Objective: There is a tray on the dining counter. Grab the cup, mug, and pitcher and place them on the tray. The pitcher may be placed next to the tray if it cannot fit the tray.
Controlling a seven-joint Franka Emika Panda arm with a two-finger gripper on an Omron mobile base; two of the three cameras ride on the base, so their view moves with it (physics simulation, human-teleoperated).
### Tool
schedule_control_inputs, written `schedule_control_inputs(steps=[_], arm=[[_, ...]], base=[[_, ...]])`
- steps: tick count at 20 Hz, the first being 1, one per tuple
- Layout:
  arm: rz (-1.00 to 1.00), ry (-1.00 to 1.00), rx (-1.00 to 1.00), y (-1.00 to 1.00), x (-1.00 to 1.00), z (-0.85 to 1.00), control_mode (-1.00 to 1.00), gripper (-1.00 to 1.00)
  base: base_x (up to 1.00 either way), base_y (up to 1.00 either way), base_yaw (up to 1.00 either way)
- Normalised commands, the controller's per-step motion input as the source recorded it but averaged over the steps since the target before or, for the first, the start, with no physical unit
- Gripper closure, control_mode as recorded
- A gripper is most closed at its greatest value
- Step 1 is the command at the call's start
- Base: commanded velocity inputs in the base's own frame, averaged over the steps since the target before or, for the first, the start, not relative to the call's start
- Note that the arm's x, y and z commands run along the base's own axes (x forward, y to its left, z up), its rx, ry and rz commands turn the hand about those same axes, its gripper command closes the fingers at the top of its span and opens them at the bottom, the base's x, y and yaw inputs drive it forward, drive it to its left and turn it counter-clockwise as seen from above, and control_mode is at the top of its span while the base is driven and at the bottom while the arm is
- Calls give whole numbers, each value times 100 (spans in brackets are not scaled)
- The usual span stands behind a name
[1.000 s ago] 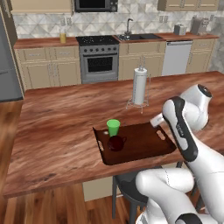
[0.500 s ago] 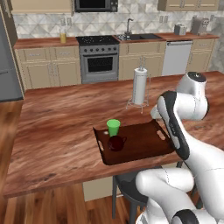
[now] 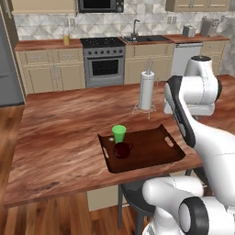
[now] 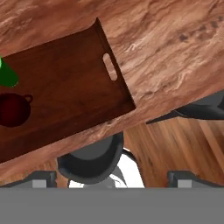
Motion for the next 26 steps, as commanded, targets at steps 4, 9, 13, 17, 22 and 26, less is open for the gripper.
schedule_control_inputs(steps=[4,9,13,17,22,26], arm=[[-1,3,0,17,-21,15,-100,-100],[13,0,-3,41,-38,3,-100,-100],[18,0,-3,37,-49,0,-100,-100],[6,0,0,14,-57,31,-100,-100],[1,0,1,0,-38,33,-100,-100],[1,0,0,12,-33,28,-100,-100]], base=[[0,0,0],[0,0,0],[0,0,0],[0,0,0],[0,0,0],[0,0,0]])
